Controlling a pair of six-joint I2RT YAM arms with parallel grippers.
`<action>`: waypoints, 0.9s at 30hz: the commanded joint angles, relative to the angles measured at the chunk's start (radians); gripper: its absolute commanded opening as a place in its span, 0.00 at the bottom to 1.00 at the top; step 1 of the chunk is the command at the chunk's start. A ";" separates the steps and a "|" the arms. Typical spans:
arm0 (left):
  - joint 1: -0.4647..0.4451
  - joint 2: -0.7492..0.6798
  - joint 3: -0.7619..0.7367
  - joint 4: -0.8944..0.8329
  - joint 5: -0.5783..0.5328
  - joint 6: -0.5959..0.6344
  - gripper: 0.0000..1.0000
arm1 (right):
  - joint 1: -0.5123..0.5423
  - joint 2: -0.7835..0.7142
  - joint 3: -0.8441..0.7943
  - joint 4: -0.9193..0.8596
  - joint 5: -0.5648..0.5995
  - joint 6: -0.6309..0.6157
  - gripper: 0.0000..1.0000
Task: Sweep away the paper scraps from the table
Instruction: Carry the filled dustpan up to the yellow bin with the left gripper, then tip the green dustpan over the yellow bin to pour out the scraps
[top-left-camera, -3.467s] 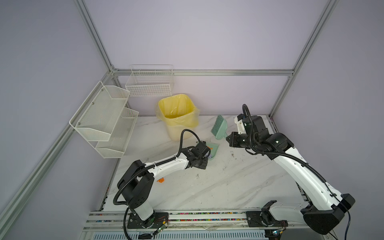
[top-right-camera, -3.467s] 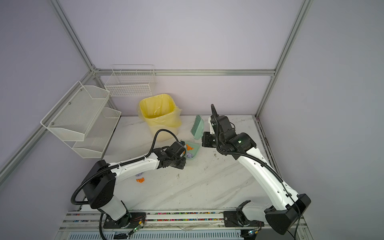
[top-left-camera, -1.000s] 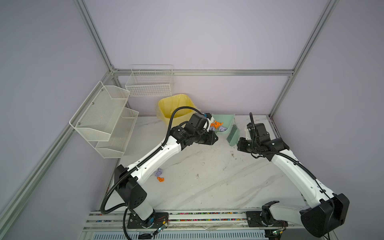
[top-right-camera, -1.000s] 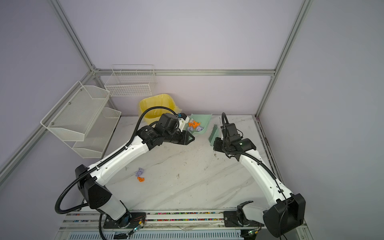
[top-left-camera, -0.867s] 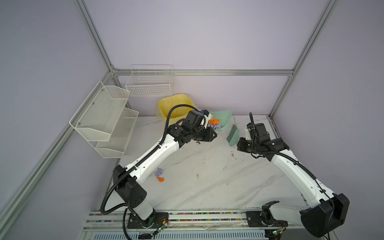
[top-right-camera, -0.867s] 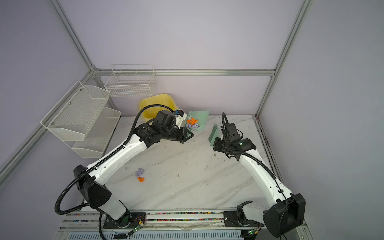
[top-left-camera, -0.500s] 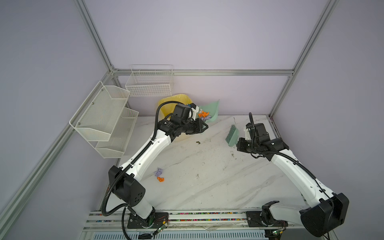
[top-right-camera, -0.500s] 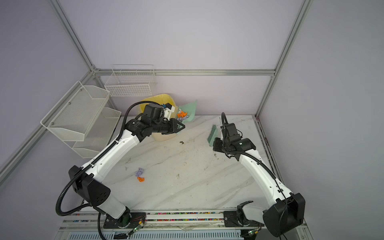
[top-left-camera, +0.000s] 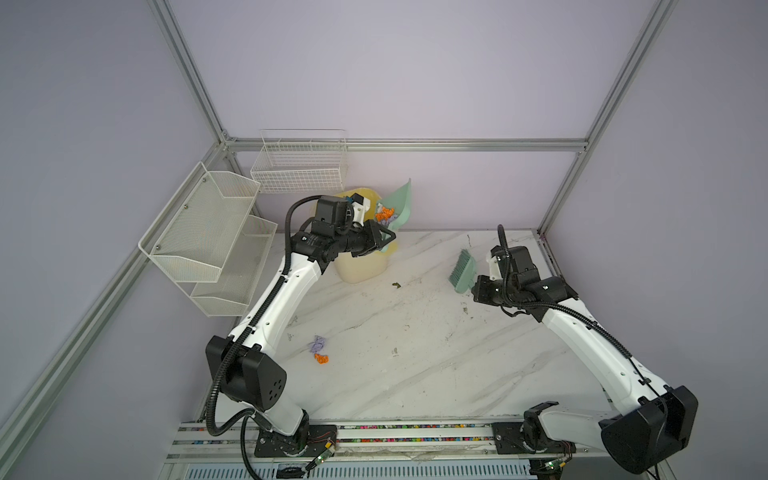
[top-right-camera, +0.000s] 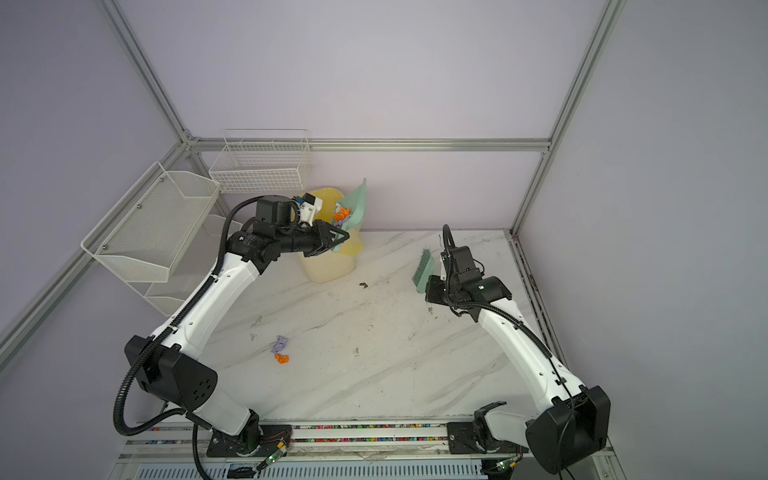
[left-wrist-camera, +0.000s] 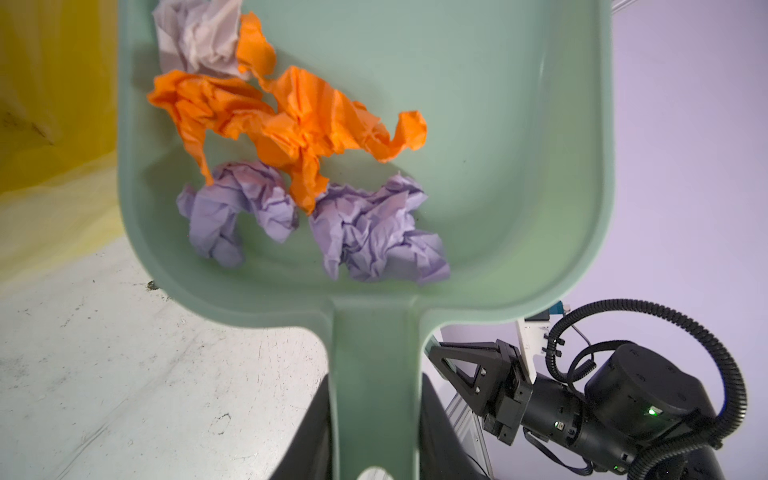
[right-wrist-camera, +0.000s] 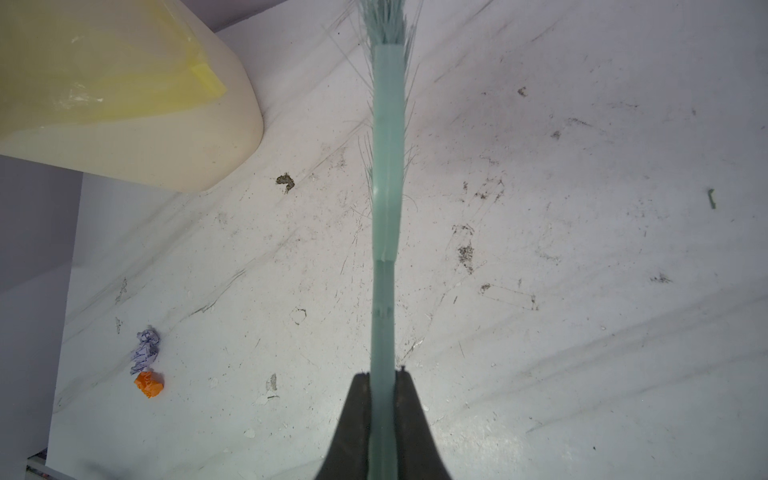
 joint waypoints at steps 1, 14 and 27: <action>0.048 -0.052 0.041 0.127 0.084 -0.064 0.14 | -0.003 -0.017 -0.018 0.029 -0.010 -0.008 0.00; 0.172 -0.041 -0.226 0.704 0.316 -0.532 0.14 | -0.003 -0.013 -0.004 0.028 -0.022 0.009 0.00; 0.268 0.024 -0.512 1.503 0.331 -1.151 0.13 | -0.004 -0.006 0.009 0.030 -0.026 0.027 0.00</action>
